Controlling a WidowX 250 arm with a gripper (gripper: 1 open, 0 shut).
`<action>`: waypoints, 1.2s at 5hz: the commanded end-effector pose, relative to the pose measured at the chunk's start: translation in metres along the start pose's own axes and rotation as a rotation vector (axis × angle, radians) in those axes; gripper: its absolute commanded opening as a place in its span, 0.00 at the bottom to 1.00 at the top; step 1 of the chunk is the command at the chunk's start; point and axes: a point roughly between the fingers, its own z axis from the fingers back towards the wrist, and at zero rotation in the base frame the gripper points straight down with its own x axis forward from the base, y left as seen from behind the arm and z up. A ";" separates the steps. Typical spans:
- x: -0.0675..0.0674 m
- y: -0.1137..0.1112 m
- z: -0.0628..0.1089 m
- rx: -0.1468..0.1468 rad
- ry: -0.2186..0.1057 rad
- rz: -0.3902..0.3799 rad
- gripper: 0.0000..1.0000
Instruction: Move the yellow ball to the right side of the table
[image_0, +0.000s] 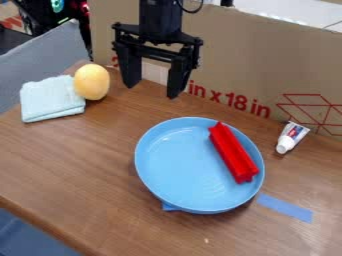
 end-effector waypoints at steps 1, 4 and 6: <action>0.005 -0.001 -0.004 0.007 0.027 -0.007 1.00; 0.024 0.005 -0.003 0.007 0.052 0.027 1.00; 0.030 0.001 -0.020 0.024 0.074 0.068 1.00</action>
